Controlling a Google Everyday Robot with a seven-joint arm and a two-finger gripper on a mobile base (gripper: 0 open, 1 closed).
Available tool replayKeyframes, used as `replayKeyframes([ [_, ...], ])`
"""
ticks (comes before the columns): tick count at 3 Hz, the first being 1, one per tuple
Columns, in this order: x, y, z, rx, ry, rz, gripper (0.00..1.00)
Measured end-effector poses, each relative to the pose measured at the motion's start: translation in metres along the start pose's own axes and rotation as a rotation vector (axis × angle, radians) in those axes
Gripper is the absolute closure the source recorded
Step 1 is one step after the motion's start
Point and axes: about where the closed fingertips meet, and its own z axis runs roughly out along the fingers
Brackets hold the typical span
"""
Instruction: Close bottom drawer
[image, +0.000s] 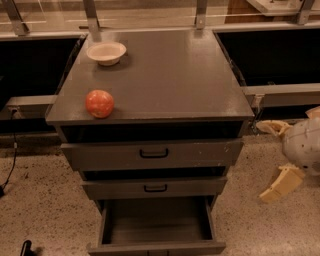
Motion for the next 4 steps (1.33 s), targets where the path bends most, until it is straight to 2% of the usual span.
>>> replayKeyframes([
  [1, 0.005, -0.009, 0.003, 0.071, -0.047, -0.010, 0.00],
  [2, 0.023, 0.002, 0.041, -0.038, -0.023, 0.023, 0.00],
  [3, 0.051, 0.042, 0.097, -0.119, -0.073, 0.055, 0.00],
  [4, 0.093, 0.088, 0.154, -0.133, -0.100, 0.043, 0.00],
])
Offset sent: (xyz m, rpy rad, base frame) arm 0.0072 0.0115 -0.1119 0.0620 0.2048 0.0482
